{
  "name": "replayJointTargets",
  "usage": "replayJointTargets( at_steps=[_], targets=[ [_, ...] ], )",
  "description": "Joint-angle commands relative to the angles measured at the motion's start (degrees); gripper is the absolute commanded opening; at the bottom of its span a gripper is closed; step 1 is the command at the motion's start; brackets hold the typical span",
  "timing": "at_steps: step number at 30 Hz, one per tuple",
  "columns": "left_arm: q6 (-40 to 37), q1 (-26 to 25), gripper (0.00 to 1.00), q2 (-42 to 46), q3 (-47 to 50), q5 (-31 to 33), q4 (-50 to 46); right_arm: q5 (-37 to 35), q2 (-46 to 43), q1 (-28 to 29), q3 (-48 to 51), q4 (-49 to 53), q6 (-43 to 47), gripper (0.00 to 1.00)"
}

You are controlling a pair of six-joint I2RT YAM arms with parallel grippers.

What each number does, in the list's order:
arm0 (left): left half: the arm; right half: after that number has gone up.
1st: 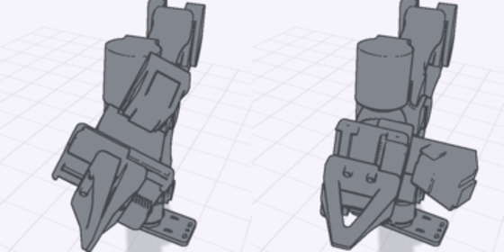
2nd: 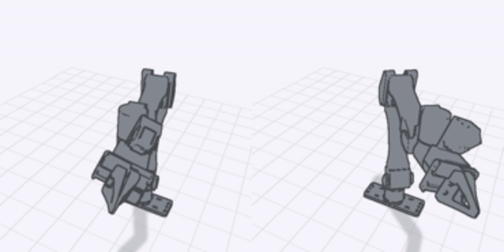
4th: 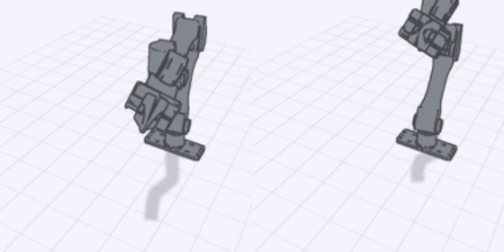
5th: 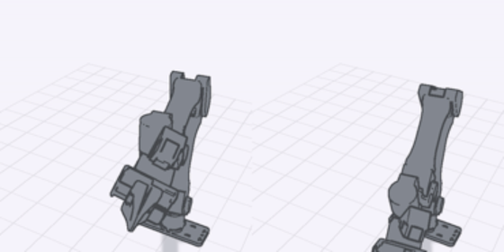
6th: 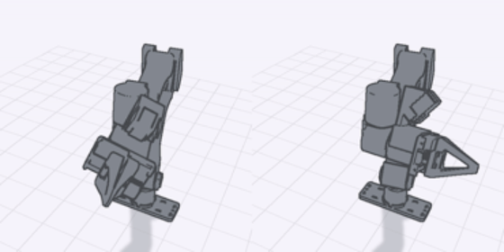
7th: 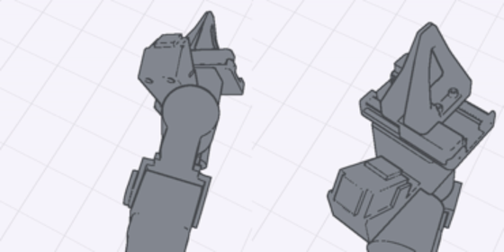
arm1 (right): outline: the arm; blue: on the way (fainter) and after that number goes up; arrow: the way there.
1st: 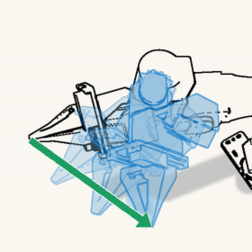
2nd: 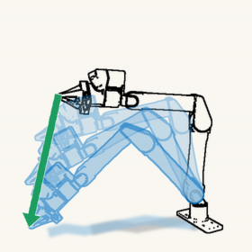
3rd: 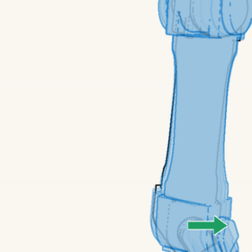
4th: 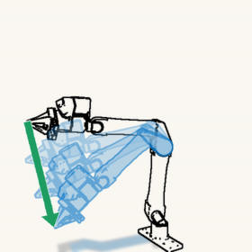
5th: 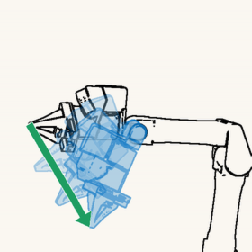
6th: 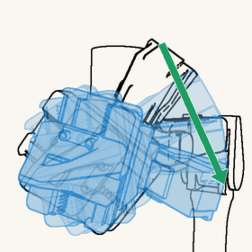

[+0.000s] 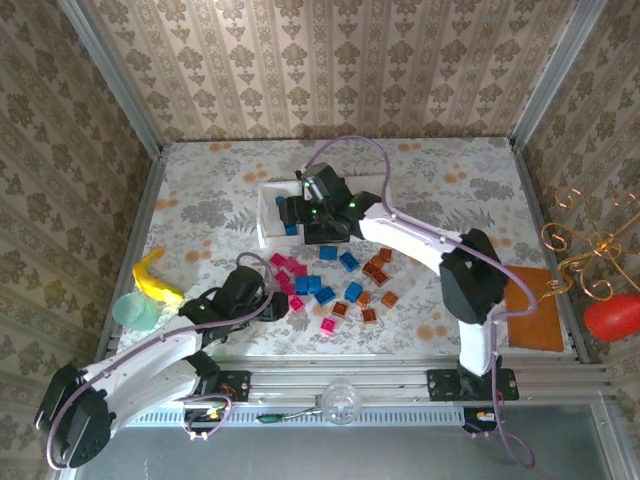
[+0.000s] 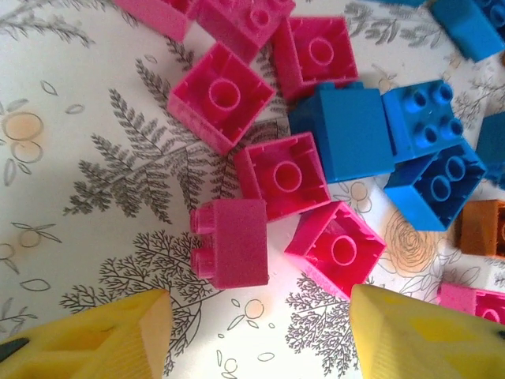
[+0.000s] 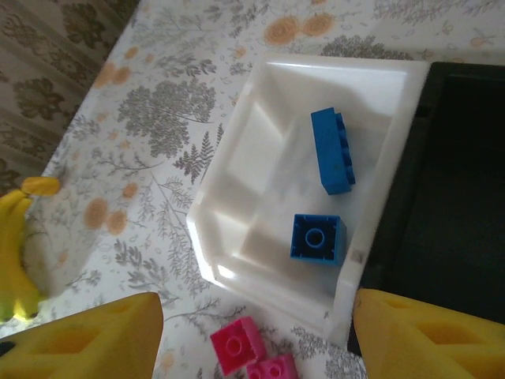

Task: Sort the legos into containers by color
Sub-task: Pick up the lego from the middle-left of the table.

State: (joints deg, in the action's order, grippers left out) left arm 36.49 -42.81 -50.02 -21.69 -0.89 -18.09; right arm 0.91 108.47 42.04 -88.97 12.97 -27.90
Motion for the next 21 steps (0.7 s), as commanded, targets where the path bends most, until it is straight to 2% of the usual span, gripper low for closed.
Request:
replayJointTargets(
  at_steps=[1,10,15,21],
  targets=[
    [0.35,-0.61,0.59,-3.1,-0.13,-0.38,1.59,-0.22,-5.31,-0.17,5.75,-4.16,-0.89,0.67],
    [-3.94,-0.61,0.51,-12.73,-4.45,3.78,2.24,-1.26,-11.58,-0.14,13.58,-5.58,-1.19,0.67],
    [-5.41,-0.52,0.51,-15.94,-4.98,4.73,4.69,-1.13,-12.73,-0.12,15.61,-5.78,-1.49,0.67],
    [-5.86,-0.61,0.34,-18.16,-6.24,5.88,3.73,-1.68,-14.62,-0.17,18.23,-5.77,-1.59,0.67]
  ],
)
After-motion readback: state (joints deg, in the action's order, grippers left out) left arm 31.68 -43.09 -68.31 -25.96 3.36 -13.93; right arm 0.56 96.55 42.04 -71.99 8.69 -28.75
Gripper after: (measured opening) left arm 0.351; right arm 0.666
